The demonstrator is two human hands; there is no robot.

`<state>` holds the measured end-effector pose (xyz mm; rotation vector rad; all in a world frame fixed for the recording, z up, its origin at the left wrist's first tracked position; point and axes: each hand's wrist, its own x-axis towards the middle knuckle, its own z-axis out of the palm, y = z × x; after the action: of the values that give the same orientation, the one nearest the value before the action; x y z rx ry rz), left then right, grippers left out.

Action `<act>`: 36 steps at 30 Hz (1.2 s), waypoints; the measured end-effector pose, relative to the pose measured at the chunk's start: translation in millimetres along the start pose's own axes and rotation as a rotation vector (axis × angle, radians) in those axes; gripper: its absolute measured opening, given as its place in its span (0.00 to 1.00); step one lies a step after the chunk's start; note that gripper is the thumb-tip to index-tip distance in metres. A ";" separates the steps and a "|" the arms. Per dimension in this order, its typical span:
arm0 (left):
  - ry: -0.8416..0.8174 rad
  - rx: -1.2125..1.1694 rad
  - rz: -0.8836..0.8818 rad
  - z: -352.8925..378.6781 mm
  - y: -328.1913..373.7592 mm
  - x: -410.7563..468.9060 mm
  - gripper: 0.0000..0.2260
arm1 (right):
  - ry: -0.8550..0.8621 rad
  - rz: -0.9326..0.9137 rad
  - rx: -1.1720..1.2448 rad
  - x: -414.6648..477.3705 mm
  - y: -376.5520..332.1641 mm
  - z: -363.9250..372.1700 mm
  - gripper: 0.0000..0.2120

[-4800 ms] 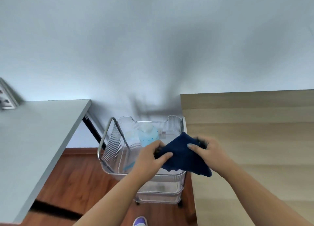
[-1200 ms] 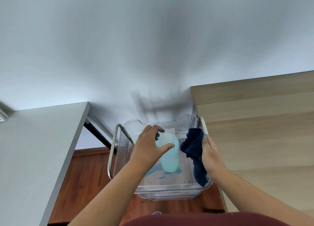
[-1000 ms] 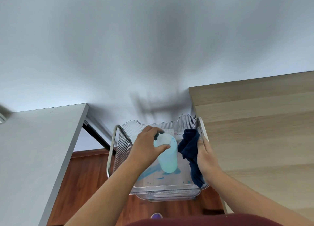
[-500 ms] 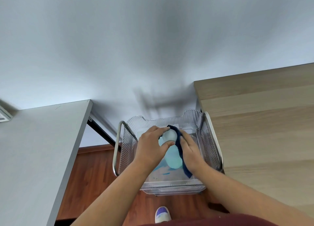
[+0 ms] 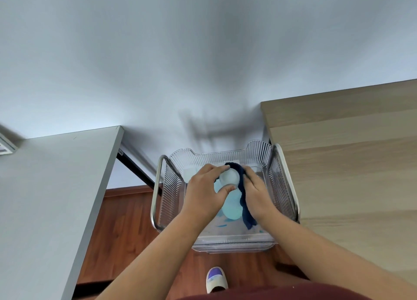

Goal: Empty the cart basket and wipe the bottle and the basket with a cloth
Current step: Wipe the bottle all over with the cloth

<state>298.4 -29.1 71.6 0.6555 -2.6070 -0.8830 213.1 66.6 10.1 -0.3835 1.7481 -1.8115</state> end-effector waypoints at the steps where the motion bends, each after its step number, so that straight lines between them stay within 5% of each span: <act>1: -0.009 -0.002 -0.002 -1.4 -0.6 1.3 0.20 | -0.032 0.048 0.009 9.8 -7.9 -2.8 0.16; 5: -0.020 -0.009 -0.008 -2.9 0.0 3.8 0.20 | -0.127 0.141 0.012 18.1 -20.7 -10.3 0.15; 10: 0.020 -0.021 -0.005 1.8 -0.8 1.5 0.20 | -0.033 -0.182 -0.045 -25.8 18.3 -1.9 0.18; 21: -0.059 -0.057 -0.010 -7.9 -5.2 4.6 0.21 | 0.265 0.171 0.211 31.4 -11.1 -38.7 0.14; 29: 0.012 0.007 -0.129 0.0 2.2 4.0 0.24 | 0.204 0.117 0.127 7.4 -6.4 -66.0 0.16; 36: -0.228 0.031 -0.060 -9.8 3.9 25.0 0.22 | 0.123 0.093 0.096 0.8 -6.2 -60.4 0.19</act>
<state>280.2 -44.0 85.1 0.6801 -2.8206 -0.9900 176.1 114.8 10.2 -0.1522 1.7222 -1.8775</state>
